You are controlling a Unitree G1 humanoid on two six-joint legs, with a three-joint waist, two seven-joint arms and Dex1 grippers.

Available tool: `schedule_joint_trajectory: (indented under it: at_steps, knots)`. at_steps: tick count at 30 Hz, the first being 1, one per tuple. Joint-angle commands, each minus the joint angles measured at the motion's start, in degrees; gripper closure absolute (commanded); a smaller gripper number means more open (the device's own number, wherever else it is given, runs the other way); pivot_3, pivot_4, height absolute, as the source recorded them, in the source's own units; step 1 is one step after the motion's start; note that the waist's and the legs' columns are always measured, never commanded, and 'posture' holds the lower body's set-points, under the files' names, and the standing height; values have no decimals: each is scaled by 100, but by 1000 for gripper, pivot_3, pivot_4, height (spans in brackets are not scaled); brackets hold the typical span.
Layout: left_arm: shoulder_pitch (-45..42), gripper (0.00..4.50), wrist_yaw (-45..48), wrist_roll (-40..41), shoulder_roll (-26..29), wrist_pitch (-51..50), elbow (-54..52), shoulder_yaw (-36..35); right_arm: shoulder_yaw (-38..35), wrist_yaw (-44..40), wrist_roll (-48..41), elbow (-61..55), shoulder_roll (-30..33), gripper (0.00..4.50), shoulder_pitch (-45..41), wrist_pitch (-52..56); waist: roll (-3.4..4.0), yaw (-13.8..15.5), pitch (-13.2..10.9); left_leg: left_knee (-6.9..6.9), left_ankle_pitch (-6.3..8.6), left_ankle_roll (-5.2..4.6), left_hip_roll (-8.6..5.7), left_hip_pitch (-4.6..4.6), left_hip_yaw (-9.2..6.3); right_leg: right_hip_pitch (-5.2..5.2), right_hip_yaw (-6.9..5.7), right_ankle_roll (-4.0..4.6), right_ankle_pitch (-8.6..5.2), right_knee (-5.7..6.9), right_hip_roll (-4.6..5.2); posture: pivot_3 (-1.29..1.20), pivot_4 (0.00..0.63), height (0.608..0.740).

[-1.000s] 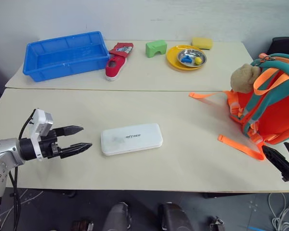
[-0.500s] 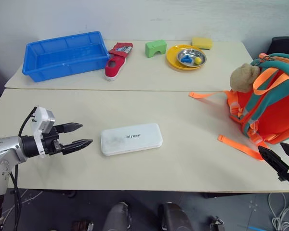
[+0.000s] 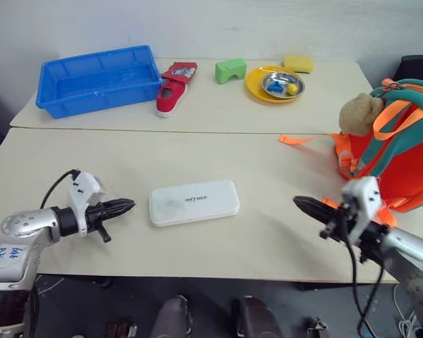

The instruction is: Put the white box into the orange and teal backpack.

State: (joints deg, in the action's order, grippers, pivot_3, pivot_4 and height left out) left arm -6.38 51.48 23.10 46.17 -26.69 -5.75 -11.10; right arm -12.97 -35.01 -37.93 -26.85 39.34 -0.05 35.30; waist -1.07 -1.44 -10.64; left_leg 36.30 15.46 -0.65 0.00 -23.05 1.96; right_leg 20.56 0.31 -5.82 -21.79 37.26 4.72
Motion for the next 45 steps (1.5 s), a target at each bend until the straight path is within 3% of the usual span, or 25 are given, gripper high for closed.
schedule_joint_trajectory:
  at_steps: [1,4,12,19,25,29,35,41,45]
  knots:
    - [-137,4475,124,3,-84,-63,-102,300,559,97,614,397,-35,4500,-365,-115,0,-4,0,-1,0,0,0,0,-1,1,-1,0,0,1,-1,0,150,740]
    - [-448,4475,-53,-89,-291,-102,71,489,1060,168,1134,794,-90,4500,-762,-175,0,-2,0,3,-2,4,0,-4,0,9,-2,0,0,15,-3,0,150,740]
    - [-1192,4475,142,-346,-697,167,555,1072,1563,98,1622,1085,-409,4500,-1244,-303,0,-5,0,20,-4,6,0,-5,1,9,-2,0,0,29,-7,0,150,740]
    - [-1851,4475,53,-606,-1159,251,1028,1404,1602,148,1758,1047,-677,4500,-1223,-231,0,3,0,39,-16,27,0,-14,1,9,-4,0,0,47,-11,0,150,740]
    - [-2115,4475,126,-763,-1125,189,1419,1367,1431,88,1727,785,-600,4500,-968,-139,0,1,0,65,-14,26,3,-18,0,6,-3,-1,0,50,-13,0,150,740]
    - [-2309,3567,386,-398,-934,-729,1732,1163,1335,78,1800,785,-541,4500,-883,-177,0,-9,0,67,-14,26,3,-18,0,7,-2,-1,0,51,-14,0,150,740]
    - [-2961,1721,1119,528,-450,-3262,2361,1088,1313,-22,1901,973,-454,4500,-1040,-290,-1,-14,0,68,-13,26,5,-18,0,8,-2,-1,-1,59,-18,0,150,740]
    - [-3621,16,812,729,-779,-4598,3265,1029,1408,-88,2019,1119,-458,4500,-1161,-387,-1,40,0,77,-12,24,0,-19,-4,6,-4,-1,-1,59,-15,0,150,740]
    - [-3624,16,606,651,-1207,-4778,3484,1156,1475,-111,2109,1178,-516,4500,-1267,-431,-1,67,0,82,-12,23,-4,-15,-2,4,0,-1,-1,59,-12,0,150,740]
